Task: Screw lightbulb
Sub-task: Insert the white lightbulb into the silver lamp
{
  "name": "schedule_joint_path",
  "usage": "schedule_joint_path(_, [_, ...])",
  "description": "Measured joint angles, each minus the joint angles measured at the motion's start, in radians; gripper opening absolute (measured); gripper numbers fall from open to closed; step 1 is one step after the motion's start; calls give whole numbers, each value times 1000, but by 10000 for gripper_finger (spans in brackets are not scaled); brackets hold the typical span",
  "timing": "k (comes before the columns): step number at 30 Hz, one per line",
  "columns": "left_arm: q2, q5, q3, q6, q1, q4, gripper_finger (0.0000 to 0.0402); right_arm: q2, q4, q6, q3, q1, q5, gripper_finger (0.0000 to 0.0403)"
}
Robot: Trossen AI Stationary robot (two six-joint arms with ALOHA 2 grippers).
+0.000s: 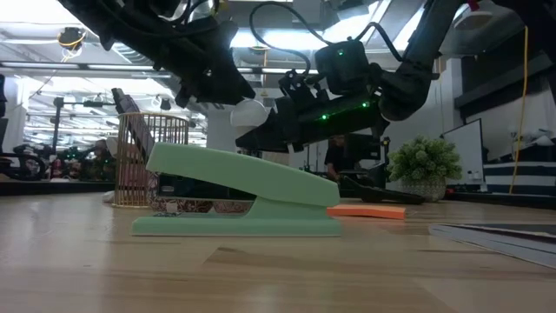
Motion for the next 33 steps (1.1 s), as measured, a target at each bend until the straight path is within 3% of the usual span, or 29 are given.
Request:
schedule_joint_path(16, [95,-6,6,28,-1,64,129,2,-6,3,-2,0,0,177])
schedule_joint_path(33, [90,-1,3,42,-2,60,129,2,-9,2,-1,0,15,177])
